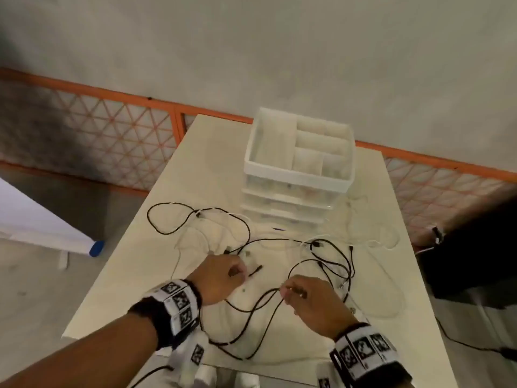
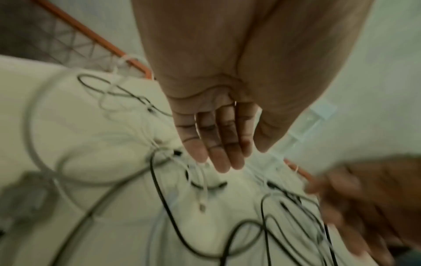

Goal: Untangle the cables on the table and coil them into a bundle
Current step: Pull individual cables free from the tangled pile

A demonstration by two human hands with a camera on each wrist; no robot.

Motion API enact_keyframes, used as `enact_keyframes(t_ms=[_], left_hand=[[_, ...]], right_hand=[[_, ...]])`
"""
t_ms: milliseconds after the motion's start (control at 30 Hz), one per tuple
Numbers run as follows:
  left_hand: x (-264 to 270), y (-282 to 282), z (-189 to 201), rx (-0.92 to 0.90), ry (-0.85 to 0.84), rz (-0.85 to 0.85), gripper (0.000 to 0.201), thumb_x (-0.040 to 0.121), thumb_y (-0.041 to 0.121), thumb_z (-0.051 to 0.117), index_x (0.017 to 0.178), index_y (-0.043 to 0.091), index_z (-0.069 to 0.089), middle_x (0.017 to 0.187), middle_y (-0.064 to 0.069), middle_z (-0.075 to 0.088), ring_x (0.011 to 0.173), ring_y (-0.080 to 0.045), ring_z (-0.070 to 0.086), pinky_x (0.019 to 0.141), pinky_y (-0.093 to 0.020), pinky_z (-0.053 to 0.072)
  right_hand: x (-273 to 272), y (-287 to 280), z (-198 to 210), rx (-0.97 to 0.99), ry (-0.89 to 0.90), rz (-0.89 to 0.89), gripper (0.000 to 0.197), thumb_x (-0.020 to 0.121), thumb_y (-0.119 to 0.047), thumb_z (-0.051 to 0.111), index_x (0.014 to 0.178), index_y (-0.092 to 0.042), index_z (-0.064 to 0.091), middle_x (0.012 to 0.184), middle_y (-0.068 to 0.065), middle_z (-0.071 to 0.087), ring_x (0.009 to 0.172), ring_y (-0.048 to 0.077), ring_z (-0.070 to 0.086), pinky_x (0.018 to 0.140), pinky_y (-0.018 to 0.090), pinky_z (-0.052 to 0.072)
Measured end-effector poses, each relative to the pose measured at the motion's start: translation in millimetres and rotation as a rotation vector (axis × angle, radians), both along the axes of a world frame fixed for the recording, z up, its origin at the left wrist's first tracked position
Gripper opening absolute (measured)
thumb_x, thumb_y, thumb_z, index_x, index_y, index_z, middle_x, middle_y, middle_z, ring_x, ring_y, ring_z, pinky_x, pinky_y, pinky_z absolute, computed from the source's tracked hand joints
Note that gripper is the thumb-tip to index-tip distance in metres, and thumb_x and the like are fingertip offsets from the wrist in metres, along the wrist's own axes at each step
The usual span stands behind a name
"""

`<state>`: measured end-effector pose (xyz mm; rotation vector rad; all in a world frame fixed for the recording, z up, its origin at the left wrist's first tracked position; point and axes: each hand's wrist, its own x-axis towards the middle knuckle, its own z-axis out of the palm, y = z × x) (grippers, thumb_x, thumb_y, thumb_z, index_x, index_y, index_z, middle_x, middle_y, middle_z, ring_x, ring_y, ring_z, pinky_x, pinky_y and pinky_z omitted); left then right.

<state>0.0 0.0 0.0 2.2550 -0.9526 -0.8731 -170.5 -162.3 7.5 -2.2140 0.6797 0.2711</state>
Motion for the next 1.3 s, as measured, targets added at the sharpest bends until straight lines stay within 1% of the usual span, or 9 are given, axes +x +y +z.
enact_keyframes(t_ms=[133, 333, 500, 633, 733, 800, 933, 1133, 1300], left_hand=[[-31, -31, -24, 0.136, 0.012, -0.163, 0.029, 0.089, 0.033, 0.063, 0.112, 0.015, 0.068, 0.115, -0.001, 0.069, 0.108, -0.019, 0.063, 0.091, -0.027, 0.047], [-52, -35, -50, 0.297, -0.065, -0.189, 0.010, 0.084, 0.025, 0.056, 0.089, 0.020, 0.064, 0.103, -0.002, 0.070, 0.098, -0.023, 0.065, 0.080, -0.029, 0.048], [-34, -42, -16, 0.139, -0.099, -0.184, 0.021, 0.091, 0.026, 0.054, 0.103, 0.020, 0.070, 0.109, -0.004, 0.070, 0.102, -0.025, 0.064, 0.080, -0.026, 0.046], [-8, -45, 26, -0.099, -0.052, -0.001, 0.012, 0.087, 0.026, 0.063, 0.090, 0.026, 0.074, 0.086, 0.006, 0.070, 0.075, -0.015, 0.064, 0.068, -0.024, 0.051], [15, -39, 35, -0.234, -0.073, 0.141, 0.008, 0.088, 0.027, 0.065, 0.084, 0.029, 0.072, 0.077, 0.010, 0.069, 0.068, -0.012, 0.064, 0.062, -0.021, 0.048], [30, -28, 27, -0.144, -0.135, 0.172, 0.012, 0.092, 0.029, 0.061, 0.085, 0.023, 0.069, 0.080, 0.006, 0.070, 0.077, -0.016, 0.064, 0.070, -0.025, 0.049], [59, 2, -2, 0.068, -0.083, 0.262, 0.027, 0.096, 0.026, 0.050, 0.087, 0.011, 0.069, 0.090, -0.009, 0.072, 0.088, -0.029, 0.067, 0.080, -0.036, 0.053], [91, 3, 60, -0.486, 0.306, 0.583, 0.034, 0.100, 0.024, 0.052, 0.075, 0.004, 0.064, 0.070, -0.013, 0.070, 0.062, -0.032, 0.068, 0.078, -0.047, 0.057], [99, 1, 115, -0.581, 0.255, 0.446, 0.037, 0.100, 0.032, 0.052, 0.077, 0.005, 0.064, 0.073, -0.010, 0.071, 0.064, -0.028, 0.069, 0.067, -0.038, 0.059]], right_hand=[[31, 2, -12, -0.072, 0.040, -0.037, 0.013, 0.091, -0.030, 0.058, 0.083, -0.036, 0.066, 0.092, -0.007, 0.071, 0.090, 0.016, 0.064, 0.086, 0.032, 0.052], [34, 7, -24, -0.028, 0.085, -0.057, 0.035, 0.078, -0.028, 0.050, 0.107, -0.035, 0.068, 0.070, -0.012, 0.059, 0.078, 0.016, 0.061, 0.078, 0.030, 0.054], [26, 0, -31, -0.105, 0.139, -0.034, 0.043, 0.078, -0.032, 0.050, 0.120, -0.040, 0.061, 0.082, -0.011, 0.062, 0.092, 0.019, 0.065, 0.080, 0.033, 0.053], [27, -11, -28, -0.181, 0.164, -0.168, 0.020, 0.091, -0.043, 0.051, 0.097, -0.029, 0.064, 0.092, -0.005, 0.069, 0.094, 0.022, 0.065, 0.079, 0.035, 0.052], [35, -18, 4, -0.128, -0.003, -0.267, 0.034, 0.099, -0.045, 0.050, 0.079, -0.020, 0.062, 0.076, 0.000, 0.073, 0.076, 0.017, 0.067, 0.077, 0.035, 0.053], [43, -24, 37, 0.019, -0.212, -0.406, 0.033, 0.100, -0.040, 0.053, 0.076, -0.020, 0.065, 0.066, 0.002, 0.072, 0.057, 0.013, 0.061, 0.066, 0.034, 0.053], [50, -43, 91, 0.227, -0.621, -0.699, 0.032, 0.101, -0.027, 0.054, 0.077, -0.011, 0.065, 0.065, 0.006, 0.069, 0.049, 0.018, 0.053, 0.049, 0.029, 0.042], [34, -63, 61, 0.202, -0.491, -0.784, 0.034, 0.101, -0.035, 0.054, 0.079, -0.011, 0.066, 0.072, 0.008, 0.070, 0.052, 0.021, 0.053, 0.051, 0.031, 0.040], [29, -56, 26, 0.187, -0.248, -0.780, 0.033, 0.099, -0.040, 0.053, 0.085, -0.015, 0.070, 0.078, 0.007, 0.071, 0.053, 0.021, 0.059, 0.055, 0.033, 0.043]])
